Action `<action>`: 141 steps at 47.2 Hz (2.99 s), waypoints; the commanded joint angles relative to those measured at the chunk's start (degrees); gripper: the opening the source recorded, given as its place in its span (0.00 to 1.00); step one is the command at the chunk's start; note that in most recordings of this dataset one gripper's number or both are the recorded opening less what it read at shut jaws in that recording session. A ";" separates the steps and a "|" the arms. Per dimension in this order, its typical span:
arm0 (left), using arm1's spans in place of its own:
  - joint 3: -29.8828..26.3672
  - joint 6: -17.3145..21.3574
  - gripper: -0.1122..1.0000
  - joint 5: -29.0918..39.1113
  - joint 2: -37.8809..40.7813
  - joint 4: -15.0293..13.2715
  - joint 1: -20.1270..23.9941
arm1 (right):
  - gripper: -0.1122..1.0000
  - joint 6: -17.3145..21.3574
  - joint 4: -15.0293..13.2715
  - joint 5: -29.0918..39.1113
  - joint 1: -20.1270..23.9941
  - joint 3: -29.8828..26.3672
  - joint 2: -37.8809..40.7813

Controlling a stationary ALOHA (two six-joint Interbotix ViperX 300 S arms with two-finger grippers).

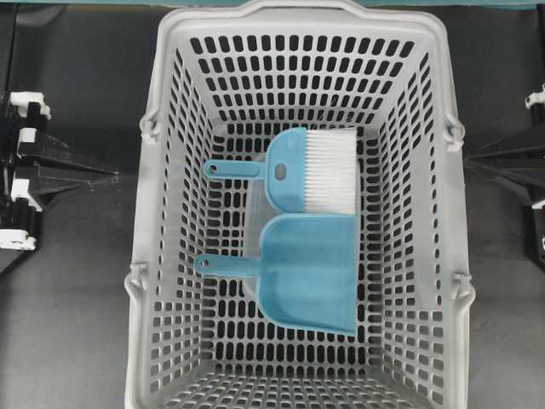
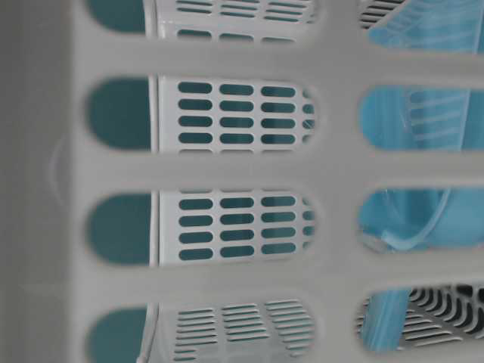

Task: Pick up the dustpan from the shopping basket with the left arm.
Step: 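Move the open left gripper over the blue dustpan handle in the basket, then lower the open left gripper around the blue dustpan handle, then close the left gripper on the dustpan handle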

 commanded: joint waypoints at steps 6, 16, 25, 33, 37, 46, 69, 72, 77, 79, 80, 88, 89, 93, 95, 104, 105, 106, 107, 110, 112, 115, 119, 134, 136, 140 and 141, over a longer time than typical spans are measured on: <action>-7.73 -1.76 0.10 9.40 0.62 2.29 -0.26 | 0.10 0.79 0.70 0.62 0.26 -0.70 -0.18; -20.39 -1.67 0.10 29.97 6.33 2.37 -1.67 | 0.10 3.08 0.70 2.99 0.26 -0.88 -1.23; -33.13 -1.32 0.10 44.65 16.17 2.37 -3.78 | 0.10 3.78 0.70 4.75 0.53 -0.97 -1.85; -44.12 -1.14 0.10 56.69 25.40 2.37 -4.31 | 0.10 3.78 0.70 5.36 0.88 -0.97 -2.02; -48.16 -1.05 0.10 60.73 29.27 2.37 -4.66 | 0.10 3.78 0.70 5.36 1.14 -0.97 -2.02; -55.20 -1.05 0.10 65.39 37.35 2.37 -5.10 | 0.10 3.78 0.70 5.45 1.41 -0.97 -2.11; -64.16 -1.76 0.85 72.86 51.50 2.37 -7.73 | 0.10 3.78 0.70 5.45 2.02 -0.88 -2.55; -64.51 -1.93 0.91 73.65 53.26 2.37 -7.82 | 0.10 3.78 0.70 5.45 2.11 -0.88 -2.55; -64.42 -2.29 0.91 73.65 55.37 2.37 -8.26 | 0.10 3.78 0.70 5.45 2.37 -0.79 -2.55; -64.25 -2.46 0.91 73.65 56.16 2.37 -8.35 | 0.10 3.78 0.70 5.45 2.46 -0.70 -2.55; -64.25 -2.64 0.91 73.65 56.60 2.37 -8.35 | 0.10 3.78 0.70 5.45 2.55 -0.70 -2.55; -63.46 -5.62 0.91 73.83 59.59 2.37 -8.61 | 0.10 3.78 0.70 5.45 2.90 -0.70 -2.55; -63.28 -6.06 0.91 73.83 59.85 2.37 -8.61 | 0.10 3.78 0.70 5.45 2.81 -0.70 -2.64; -62.75 -6.86 0.91 73.83 60.47 2.37 -8.70 | 0.10 3.78 0.70 5.45 2.81 -0.70 -2.81; -62.58 -6.94 0.91 73.83 60.64 2.37 -8.96 | 0.10 3.78 0.70 5.45 2.90 -0.62 -2.81; -60.73 -7.03 0.91 73.74 61.00 2.37 -9.84 | 0.10 3.78 0.70 5.45 2.81 -0.62 -2.81; -60.47 -7.12 0.91 73.65 61.08 2.37 -9.93 | 0.10 3.78 0.70 5.45 2.90 -0.62 -2.81; -60.12 -7.12 0.91 73.48 61.17 2.37 -10.02 | 0.10 3.78 0.70 5.45 2.81 -0.62 -2.81; -59.85 -7.12 0.91 73.39 61.26 2.37 -10.11 | 0.10 3.78 0.70 5.45 2.90 -0.62 -2.81; -59.15 -7.12 0.91 73.21 61.79 2.37 -10.28 | 0.10 3.78 0.70 5.45 2.81 -0.62 -2.81; -58.71 -7.12 0.91 72.77 62.14 2.37 -10.28 | 0.10 3.78 0.70 5.45 2.81 -0.62 -2.81; -58.27 -7.12 0.91 72.16 62.58 2.37 -10.28 | 0.10 3.78 0.70 5.45 2.90 -0.53 -2.81; -57.83 -7.12 0.90 70.66 62.84 2.37 -10.28 | 0.10 3.78 0.70 5.45 2.99 -0.53 -2.81; -56.43 -6.94 0.56 70.05 62.49 2.37 -10.46 | 0.10 3.87 0.70 5.45 3.52 -0.53 -2.81; -56.43 -6.94 0.42 70.05 62.49 2.37 -10.46 | 0.10 4.04 0.70 5.45 3.60 -0.44 -2.81; -56.95 -6.77 0.37 70.14 62.23 2.37 -10.46 | 0.10 4.57 0.70 5.45 3.60 -0.44 -2.81; -57.22 -6.59 0.37 70.14 62.14 2.37 -10.46 | 0.10 4.75 0.70 5.45 3.69 -0.44 -2.81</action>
